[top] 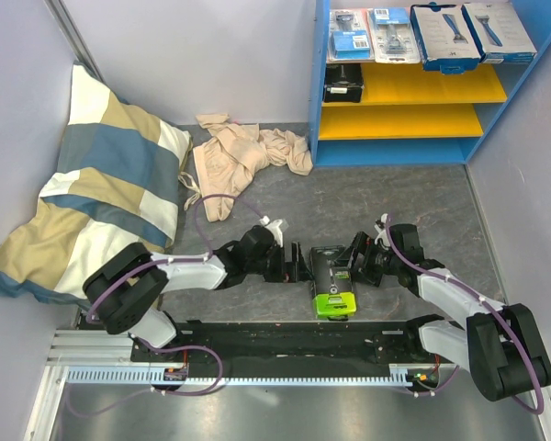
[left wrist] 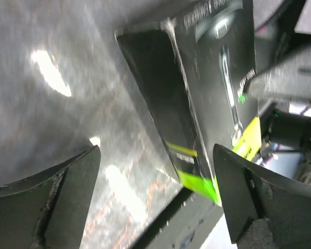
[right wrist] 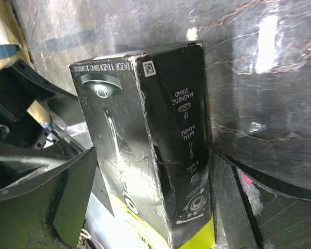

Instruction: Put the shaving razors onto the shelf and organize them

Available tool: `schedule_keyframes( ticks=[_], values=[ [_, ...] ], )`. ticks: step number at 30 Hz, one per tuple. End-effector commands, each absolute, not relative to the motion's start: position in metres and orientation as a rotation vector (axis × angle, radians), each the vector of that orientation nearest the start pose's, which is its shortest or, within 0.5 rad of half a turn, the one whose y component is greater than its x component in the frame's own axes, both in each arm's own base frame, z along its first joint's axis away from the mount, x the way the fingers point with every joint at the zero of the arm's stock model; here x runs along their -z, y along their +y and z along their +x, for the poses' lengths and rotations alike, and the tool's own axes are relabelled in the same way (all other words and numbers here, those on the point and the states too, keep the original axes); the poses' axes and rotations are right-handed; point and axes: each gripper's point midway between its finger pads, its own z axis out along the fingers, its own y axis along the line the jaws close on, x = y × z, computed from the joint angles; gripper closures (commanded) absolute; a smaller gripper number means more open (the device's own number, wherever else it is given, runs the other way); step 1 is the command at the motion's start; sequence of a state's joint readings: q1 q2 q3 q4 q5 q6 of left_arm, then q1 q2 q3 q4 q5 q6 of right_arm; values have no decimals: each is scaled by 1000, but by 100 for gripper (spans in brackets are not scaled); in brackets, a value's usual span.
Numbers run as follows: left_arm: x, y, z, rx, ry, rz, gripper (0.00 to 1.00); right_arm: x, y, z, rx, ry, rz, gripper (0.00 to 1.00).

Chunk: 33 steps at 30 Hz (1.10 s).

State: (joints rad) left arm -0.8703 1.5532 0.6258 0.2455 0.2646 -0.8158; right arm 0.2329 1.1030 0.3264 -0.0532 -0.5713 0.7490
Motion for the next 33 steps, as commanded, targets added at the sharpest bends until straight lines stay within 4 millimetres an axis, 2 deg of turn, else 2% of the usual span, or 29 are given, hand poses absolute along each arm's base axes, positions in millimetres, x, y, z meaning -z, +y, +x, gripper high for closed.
schedule_keyframes(
  ticks=[1, 4, 6, 8, 9, 10, 16, 22, 25, 26, 29, 31, 33],
  values=[
    [-84, -346, 185, 1289, 2352, 161, 1, -55, 179, 200, -1195, 2487, 333, 5],
    [-89, -351, 186, 1318, 2331, 169, 0, -57, 180, 203, -1204, 2472, 323, 5],
    [-83, -356, 184, 1338, 2353, 186, 0, -57, 181, 203, -1209, 2472, 320, 5],
    [-87, -364, 186, 1384, 2338, 178, 1, -59, 181, 203, -1219, 2467, 323, 6],
    [-78, -368, 182, 1406, 2366, 188, 2, -60, 182, 203, -1223, 2463, 318, 7],
    [-80, -372, 183, 1433, 2362, 181, 3, -60, 182, 203, -1226, 2464, 318, 8],
    [-58, -377, 177, 1471, 2445, 126, 12, -71, 187, 205, -1272, 2442, 292, 13],
    [-50, -385, 177, 1527, 2455, 99, 21, -75, 192, 203, -1317, 2436, 263, 17],
    [-56, -390, 177, 1579, 2423, 111, 47, -78, 194, 204, -1327, 2429, 245, 18],
    [-55, -390, 176, 1587, 2425, 111, 66, -78, 194, 204, -1329, 2434, 243, 18],
    [-59, -392, 174, 1621, 2405, 125, 89, -79, 195, 207, -1329, 2431, 241, 18],
    [-63, -393, 175, 1637, 2392, 124, 98, -81, 195, 209, -1324, 2426, 239, 18],
    [-67, -392, 174, 1653, 2382, 119, 98, -83, 196, 211, -1320, 2420, 237, 18]
  ],
)
